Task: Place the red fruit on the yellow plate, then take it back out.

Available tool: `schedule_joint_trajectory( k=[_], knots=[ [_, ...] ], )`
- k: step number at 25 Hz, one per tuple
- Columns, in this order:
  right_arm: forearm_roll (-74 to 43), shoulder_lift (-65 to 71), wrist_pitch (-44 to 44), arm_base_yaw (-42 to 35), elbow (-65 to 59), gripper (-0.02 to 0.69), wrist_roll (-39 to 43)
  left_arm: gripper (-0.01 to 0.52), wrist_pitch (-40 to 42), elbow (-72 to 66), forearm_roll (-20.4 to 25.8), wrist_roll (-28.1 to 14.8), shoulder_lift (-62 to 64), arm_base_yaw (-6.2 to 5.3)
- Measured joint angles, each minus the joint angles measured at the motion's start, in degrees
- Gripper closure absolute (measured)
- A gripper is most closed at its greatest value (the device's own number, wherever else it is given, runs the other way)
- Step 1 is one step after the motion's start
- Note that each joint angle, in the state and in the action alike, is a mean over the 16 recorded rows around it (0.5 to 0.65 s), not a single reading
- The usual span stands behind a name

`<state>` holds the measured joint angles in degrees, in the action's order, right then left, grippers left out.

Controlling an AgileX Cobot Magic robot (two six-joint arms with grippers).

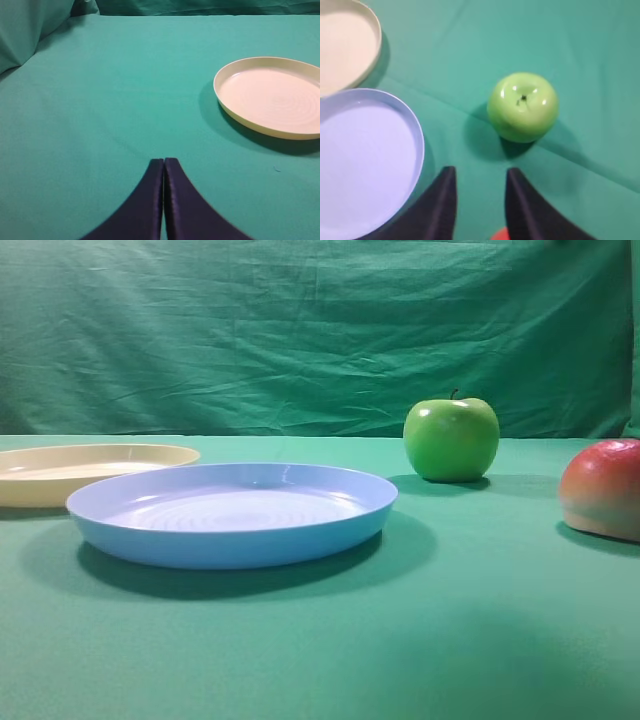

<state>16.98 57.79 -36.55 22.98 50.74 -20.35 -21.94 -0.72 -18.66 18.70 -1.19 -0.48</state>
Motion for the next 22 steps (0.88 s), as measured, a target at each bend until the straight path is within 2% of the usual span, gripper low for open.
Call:
schedule_joint_trajectory(
  k=[10, 22],
  knots=[
    [-0.79, -18.09, -7.31, 0.0, -1.51, 0.665, 2.41, 0.514, 0.0, 0.0, 0.0, 0.0, 0.0, 0.0],
    [-10.63, -34.01, -12.98, -2.44, -3.84, 0.665, 11.71, 0.514, 0.0, 0.0, 0.0, 0.0, 0.0, 0.0]
  ],
)
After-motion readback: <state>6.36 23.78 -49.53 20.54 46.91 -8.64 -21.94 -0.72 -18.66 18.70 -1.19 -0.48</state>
